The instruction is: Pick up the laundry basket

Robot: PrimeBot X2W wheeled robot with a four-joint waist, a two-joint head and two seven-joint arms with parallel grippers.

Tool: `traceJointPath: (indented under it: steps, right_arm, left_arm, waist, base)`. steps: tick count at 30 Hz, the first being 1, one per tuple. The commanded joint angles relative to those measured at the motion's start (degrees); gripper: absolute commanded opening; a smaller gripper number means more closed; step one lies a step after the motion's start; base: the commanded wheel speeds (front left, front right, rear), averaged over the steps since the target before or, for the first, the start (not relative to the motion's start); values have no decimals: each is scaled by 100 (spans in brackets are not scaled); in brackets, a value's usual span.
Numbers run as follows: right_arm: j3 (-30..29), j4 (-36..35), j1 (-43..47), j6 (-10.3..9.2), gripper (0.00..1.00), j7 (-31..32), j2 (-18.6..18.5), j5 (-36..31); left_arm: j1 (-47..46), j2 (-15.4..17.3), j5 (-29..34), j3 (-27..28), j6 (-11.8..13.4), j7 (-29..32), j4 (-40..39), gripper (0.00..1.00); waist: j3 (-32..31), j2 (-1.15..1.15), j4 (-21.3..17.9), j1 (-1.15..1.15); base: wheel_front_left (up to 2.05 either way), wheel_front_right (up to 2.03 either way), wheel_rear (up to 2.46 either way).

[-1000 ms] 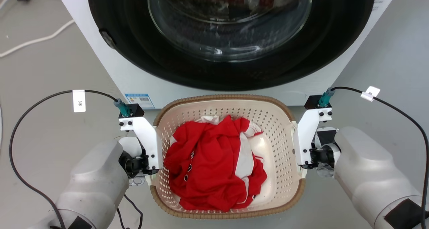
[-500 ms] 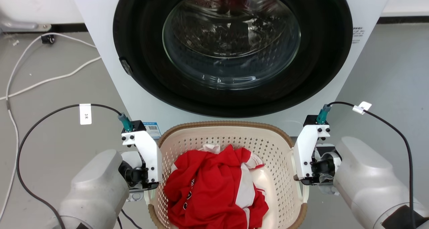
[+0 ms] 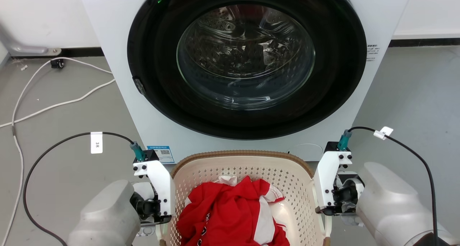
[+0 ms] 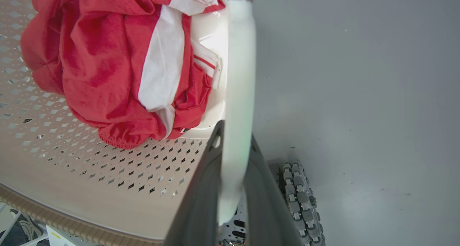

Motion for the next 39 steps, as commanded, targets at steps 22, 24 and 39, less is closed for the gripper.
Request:
traceJointPath:
  steps: [22,24,39]
  right_arm:
    - [-113,-32,54,76,0,-122,144,-46]
    - [-121,-32,45,76,0,-131,142,-60]
    - [-222,-32,84,77,0,-95,153,-111]
  left_arm:
    - [15,-159,-196,-133,-65,-147,-155,0]
    - [8,-155,-193,-149,-65,-173,-161,0]
    - [37,-153,-291,-244,-65,-232,-145,0]
  waist:
    - [36,0,-22,1]
    - [40,0,-24,1]
    - [53,0,-33,1]
  base:
    - [0,0,0]
    - [0,0,0]
    - [0,0,0]
